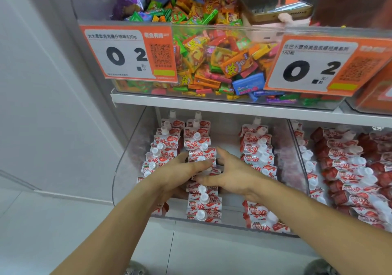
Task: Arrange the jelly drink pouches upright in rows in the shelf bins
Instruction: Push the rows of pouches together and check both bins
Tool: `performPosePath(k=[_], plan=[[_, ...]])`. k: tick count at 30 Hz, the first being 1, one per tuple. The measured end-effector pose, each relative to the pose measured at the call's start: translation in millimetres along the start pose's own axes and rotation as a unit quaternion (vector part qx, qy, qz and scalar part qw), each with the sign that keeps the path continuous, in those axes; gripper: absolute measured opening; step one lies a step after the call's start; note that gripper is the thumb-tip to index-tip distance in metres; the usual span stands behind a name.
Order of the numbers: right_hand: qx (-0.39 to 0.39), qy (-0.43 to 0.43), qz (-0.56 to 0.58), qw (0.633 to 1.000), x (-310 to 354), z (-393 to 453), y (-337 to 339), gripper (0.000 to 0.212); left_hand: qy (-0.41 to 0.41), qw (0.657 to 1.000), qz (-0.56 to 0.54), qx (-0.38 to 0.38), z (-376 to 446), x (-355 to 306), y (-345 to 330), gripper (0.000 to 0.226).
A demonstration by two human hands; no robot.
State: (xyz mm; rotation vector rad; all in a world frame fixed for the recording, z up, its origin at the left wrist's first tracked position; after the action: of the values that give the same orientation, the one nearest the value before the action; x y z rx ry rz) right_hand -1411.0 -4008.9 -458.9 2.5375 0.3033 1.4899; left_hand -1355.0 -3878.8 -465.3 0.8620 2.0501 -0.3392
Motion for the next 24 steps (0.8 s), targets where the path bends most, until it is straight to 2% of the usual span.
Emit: performPosePath(k=[2, 4, 5, 6, 8, 9, 12, 14, 16, 18, 19, 21, 22, 24], plan=[[0.000, -0.016, 0.008, 1.000, 1, -1, 6, 0.078, 0.005, 0.999, 0.034, -0.007, 3, -1, 5, 0.075], [-0.017, -0.018, -0.007, 1.000, 3, 1, 11, 0.107, -0.010, 0.997, 0.077, -0.026, 8, -5, 10, 0.098], [-0.024, -0.022, -0.008, 0.999, 2, 5, 13, 0.115, -0.022, 0.997, 0.071, -0.030, 11, -7, 10, 0.101], [-0.033, -0.017, -0.002, 0.999, 4, 6, 13, 0.115, -0.033, 0.997, 0.055, -0.032, 14, -9, 9, 0.097], [-0.027, 0.000, -0.004, 1.000, 8, 5, 10, 0.095, -0.057, 0.997, 0.026, -0.035, 18, -12, 8, 0.077], [-0.014, 0.005, -0.009, 1.000, 6, 6, 6, 0.093, -0.066, 0.997, 0.014, -0.033, 20, -12, 7, 0.070], [0.027, 0.023, 0.021, 0.999, -1, 7, 0, 0.095, -0.078, 0.997, -0.004, -0.008, 23, -11, 5, 0.068], [0.039, 0.018, 0.105, 0.994, -4, 6, 3, 0.085, -0.084, 0.996, -0.022, -0.013, 22, -12, 4, 0.063], [-0.012, -0.008, 0.230, 0.973, -6, 7, 9, 0.083, -0.091, 0.993, -0.051, -0.046, 25, -15, 8, 0.063], [-0.106, -0.017, 0.289, 0.951, -5, 7, 18, 0.073, -0.094, 0.990, -0.064, -0.083, 31, -18, 13, 0.079], [-0.140, -0.011, 0.301, 0.943, -3, 10, 19, 0.060, -0.084, 0.989, -0.080, -0.090, 38, -17, 16, 0.084], [-0.127, -0.012, 0.295, 0.947, 7, 15, 10, 0.029, -0.072, 0.989, -0.092, -0.089, 50, -13, 16, 0.079], [-0.105, -0.008, 0.269, 0.957, 11, 19, 4, 0.032, -0.078, 0.990, -0.079, -0.087, 49, -15, 13, 0.074], [-0.068, 0.004, 0.201, 0.977, 15, 27, -5, 0.056, -0.097, 0.991, -0.032, -0.083, 44, -19, 7, 0.068]])
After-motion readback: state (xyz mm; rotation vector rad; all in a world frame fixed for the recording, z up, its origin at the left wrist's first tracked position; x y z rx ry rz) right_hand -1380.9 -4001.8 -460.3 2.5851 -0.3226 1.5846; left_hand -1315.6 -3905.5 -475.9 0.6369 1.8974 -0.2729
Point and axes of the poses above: each hand's wrist, its own z-axis towards the middle knuckle, its own y-axis out of the back of the hand, x = y × z, the point moved 5 cm from there along z, towards the middle knuckle, and after that the axes turned 1 degree about x, right-handed, at the moved point
